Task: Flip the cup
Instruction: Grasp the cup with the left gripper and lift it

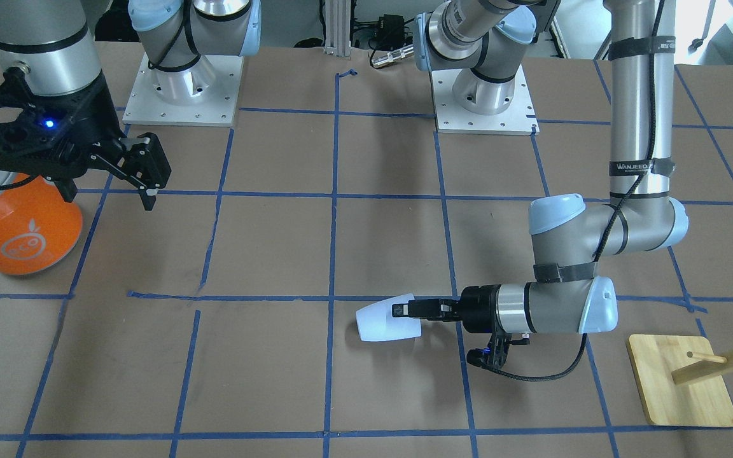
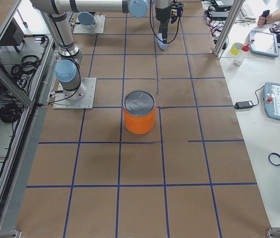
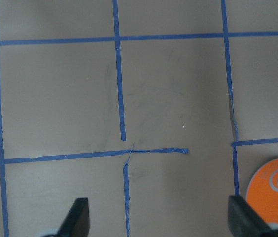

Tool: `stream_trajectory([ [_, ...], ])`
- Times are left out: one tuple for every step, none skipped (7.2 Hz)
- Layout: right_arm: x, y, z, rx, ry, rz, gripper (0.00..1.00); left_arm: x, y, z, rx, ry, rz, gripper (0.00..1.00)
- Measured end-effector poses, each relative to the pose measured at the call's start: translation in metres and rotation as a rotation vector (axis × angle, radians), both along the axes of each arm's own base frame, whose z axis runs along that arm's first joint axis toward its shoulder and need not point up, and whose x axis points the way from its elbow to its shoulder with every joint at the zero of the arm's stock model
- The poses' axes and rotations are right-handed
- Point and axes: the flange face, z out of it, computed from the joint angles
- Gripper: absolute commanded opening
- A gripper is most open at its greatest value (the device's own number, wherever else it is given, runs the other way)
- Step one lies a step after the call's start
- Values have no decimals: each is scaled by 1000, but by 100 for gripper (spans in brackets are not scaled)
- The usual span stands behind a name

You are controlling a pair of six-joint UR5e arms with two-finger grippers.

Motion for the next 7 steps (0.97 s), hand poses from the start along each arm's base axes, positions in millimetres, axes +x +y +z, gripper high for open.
stream_trajectory([
  [-2,10,1,45,1,-1,100,-3,-2,1,-10,30,13,0],
  [-3,18,1,83,-1,-2,100,-5,-4,3,-20,43,20,0],
  [-3,24,1,114,-4,-2,100,-7,-4,6,-22,45,25,0],
  [-3,28,0,136,-8,-1,100,-8,-5,14,-20,40,36,0],
  [-1,30,0,146,-23,0,100,-12,-6,28,-15,29,59,0],
  [1,31,-1,150,-45,3,100,-16,-9,51,-13,8,101,0],
  [2,31,-1,152,-47,3,100,-18,-14,81,-32,-13,149,0],
])
